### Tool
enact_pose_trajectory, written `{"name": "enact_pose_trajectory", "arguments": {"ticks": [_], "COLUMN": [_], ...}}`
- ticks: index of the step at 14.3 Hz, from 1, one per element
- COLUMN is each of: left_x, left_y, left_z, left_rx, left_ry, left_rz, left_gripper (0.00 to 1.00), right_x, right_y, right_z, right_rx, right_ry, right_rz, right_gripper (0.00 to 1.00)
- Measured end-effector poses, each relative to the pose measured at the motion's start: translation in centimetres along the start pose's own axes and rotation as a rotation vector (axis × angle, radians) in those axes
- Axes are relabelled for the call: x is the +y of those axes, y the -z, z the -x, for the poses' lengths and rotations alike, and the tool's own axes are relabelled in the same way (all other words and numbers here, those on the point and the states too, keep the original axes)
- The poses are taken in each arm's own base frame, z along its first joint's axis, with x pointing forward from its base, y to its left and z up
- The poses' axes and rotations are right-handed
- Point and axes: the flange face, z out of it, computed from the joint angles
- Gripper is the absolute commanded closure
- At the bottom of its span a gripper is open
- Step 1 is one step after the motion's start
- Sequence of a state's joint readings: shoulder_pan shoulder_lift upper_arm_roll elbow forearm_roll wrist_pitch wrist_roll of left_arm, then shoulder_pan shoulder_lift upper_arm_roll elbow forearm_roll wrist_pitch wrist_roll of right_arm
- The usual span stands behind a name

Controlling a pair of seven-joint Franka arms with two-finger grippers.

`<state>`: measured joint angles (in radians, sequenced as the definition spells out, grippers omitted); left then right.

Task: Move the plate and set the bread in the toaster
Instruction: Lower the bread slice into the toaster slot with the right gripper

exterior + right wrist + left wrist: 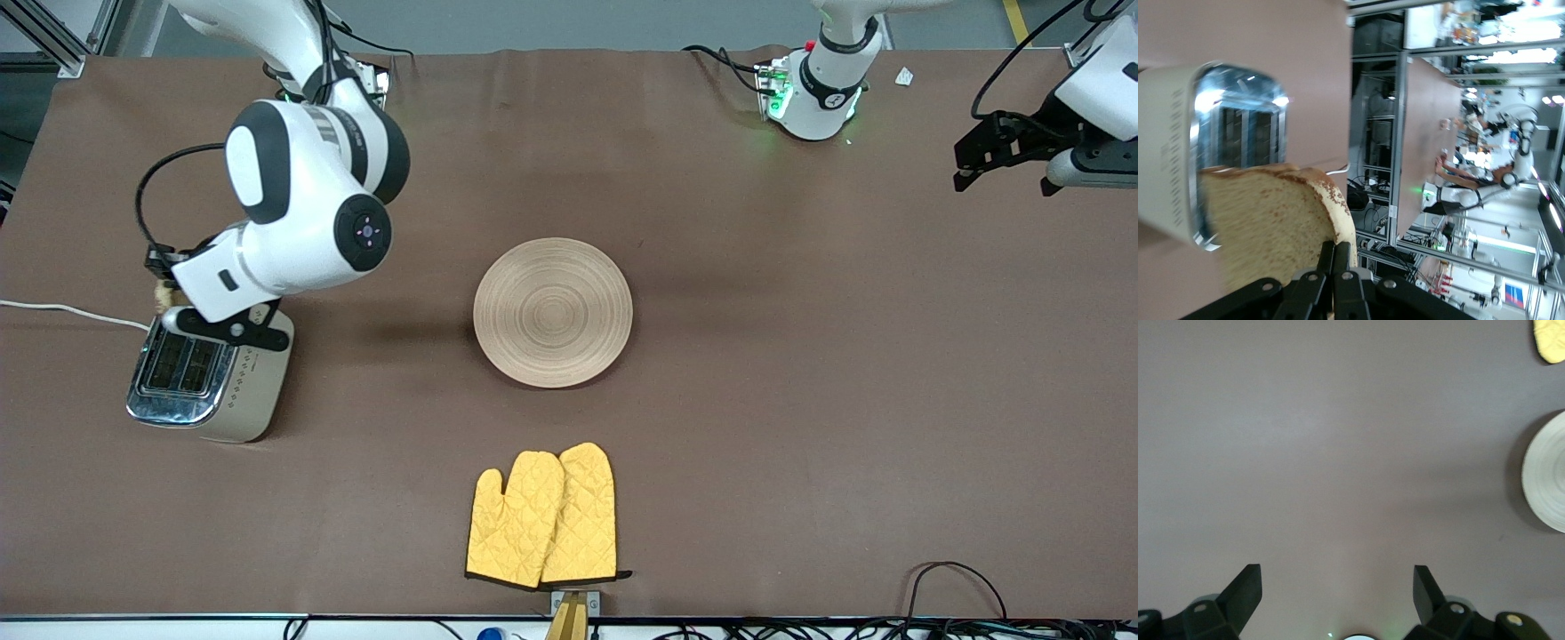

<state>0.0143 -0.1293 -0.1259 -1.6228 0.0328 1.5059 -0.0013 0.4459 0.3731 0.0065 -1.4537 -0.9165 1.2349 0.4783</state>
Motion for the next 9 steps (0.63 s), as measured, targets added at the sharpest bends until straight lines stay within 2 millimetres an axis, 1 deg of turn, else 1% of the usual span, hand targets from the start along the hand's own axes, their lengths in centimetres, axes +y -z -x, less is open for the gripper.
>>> {"name": "enact_pose_trajectory", "arguments": {"ticks": [2,3,4,7,8,9], "left_x": [-0.1,-0.1,-0.1,-0.1,-0.1,-0.1], "left_y": [0.1,0.1,0.1,0.3,0.3,0.3], "left_z": [0.0,0.0,0.0,0.0,0.0,0.0], "left_rx": [0.001,0.001,0.002,0.005,0.003,0.002], "left_ry": [-0.001,-0.001,-0.001,-0.001,-0.001,-0.001], "left_rz": [-0.014,-0.015,-0.016,-0.016,-0.016,-0.016], "left_gripper": [0.0,0.0,0.0,0.0,0.0,0.0], "right_x": [0.1,-0.1,-0.7,-4.8,-5.9,-6.3], "right_y": [-1.1,-1.7,-2.2,-4.4,-5.0,-5.4], "right_z": [-1.0,-1.4,-1.6,-2.0,-1.9,-2.0], "right_rx": [0.013,0.013,0.017,0.048,0.051,0.055], "right_ry": [-0.049,-0.068,-0.082,-0.148,-0.164,-0.172], "right_rz": [0.016,0.027,0.048,0.091,0.098,0.099], "right_gripper": [1.0,1.0,1.0,1.0,1.0,1.0]}}
